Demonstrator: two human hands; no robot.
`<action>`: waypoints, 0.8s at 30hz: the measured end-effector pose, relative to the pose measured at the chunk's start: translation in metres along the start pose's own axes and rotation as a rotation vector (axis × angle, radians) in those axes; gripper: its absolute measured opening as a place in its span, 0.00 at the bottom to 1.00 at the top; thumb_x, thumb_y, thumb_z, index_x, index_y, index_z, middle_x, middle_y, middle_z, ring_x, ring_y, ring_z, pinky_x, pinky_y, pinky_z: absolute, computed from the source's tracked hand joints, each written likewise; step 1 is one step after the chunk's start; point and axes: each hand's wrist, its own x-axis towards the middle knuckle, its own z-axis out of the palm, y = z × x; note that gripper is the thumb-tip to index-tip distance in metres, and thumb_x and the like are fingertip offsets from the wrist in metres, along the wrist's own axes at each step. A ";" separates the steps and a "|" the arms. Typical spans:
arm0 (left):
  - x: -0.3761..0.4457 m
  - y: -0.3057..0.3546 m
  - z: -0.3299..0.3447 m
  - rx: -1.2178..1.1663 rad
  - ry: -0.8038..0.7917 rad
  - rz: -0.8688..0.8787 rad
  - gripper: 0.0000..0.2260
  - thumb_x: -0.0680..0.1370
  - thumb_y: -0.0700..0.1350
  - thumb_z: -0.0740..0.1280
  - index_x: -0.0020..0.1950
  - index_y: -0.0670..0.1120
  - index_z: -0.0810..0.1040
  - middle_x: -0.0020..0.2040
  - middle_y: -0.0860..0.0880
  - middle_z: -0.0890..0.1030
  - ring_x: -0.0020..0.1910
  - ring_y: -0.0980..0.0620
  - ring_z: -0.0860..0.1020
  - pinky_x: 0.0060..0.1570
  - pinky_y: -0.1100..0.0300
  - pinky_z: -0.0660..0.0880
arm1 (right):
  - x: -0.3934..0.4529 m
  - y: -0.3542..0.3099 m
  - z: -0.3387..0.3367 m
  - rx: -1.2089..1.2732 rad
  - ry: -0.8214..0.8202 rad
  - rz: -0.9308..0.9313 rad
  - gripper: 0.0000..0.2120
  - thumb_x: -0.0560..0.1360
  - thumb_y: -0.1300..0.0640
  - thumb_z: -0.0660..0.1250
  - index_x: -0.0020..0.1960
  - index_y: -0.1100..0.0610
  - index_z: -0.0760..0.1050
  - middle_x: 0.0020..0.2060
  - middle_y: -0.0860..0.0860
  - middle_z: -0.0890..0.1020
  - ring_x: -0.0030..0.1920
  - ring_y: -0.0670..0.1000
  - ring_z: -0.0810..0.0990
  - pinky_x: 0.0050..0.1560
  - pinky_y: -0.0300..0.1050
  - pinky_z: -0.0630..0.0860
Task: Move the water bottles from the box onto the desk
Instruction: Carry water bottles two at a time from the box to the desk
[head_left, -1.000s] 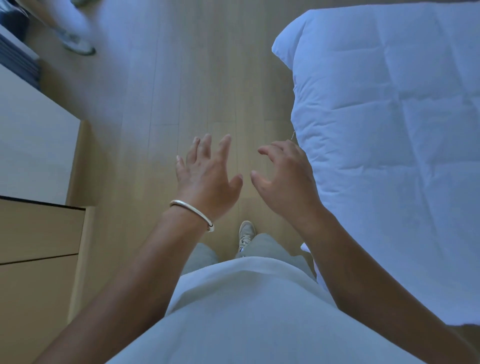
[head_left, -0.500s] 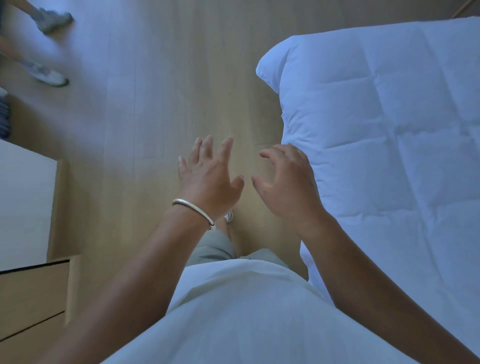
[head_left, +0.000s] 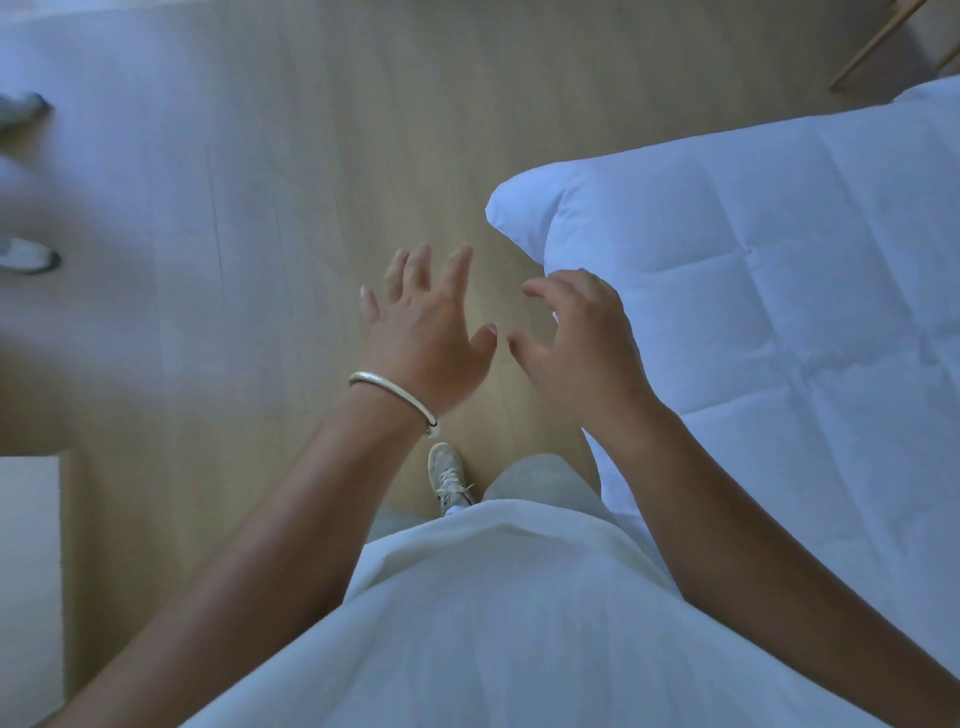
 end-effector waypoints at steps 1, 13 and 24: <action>0.013 -0.003 -0.010 -0.006 0.006 0.000 0.33 0.79 0.56 0.63 0.80 0.54 0.50 0.81 0.45 0.51 0.80 0.46 0.46 0.76 0.41 0.48 | 0.014 -0.006 0.000 0.000 -0.006 0.001 0.21 0.71 0.52 0.73 0.63 0.55 0.77 0.61 0.54 0.77 0.65 0.55 0.72 0.68 0.53 0.68; 0.172 -0.020 -0.061 0.010 -0.059 -0.015 0.33 0.79 0.56 0.62 0.80 0.55 0.49 0.81 0.45 0.50 0.80 0.46 0.46 0.76 0.42 0.48 | 0.183 -0.027 0.001 0.035 -0.074 0.055 0.23 0.73 0.52 0.71 0.67 0.54 0.75 0.67 0.51 0.74 0.71 0.53 0.66 0.72 0.52 0.63; 0.380 0.025 -0.145 0.171 -0.034 0.097 0.33 0.79 0.55 0.62 0.80 0.55 0.50 0.81 0.45 0.52 0.80 0.46 0.47 0.76 0.43 0.49 | 0.401 -0.019 -0.041 0.173 -0.026 0.147 0.22 0.74 0.52 0.69 0.68 0.54 0.74 0.69 0.52 0.72 0.71 0.53 0.66 0.71 0.49 0.63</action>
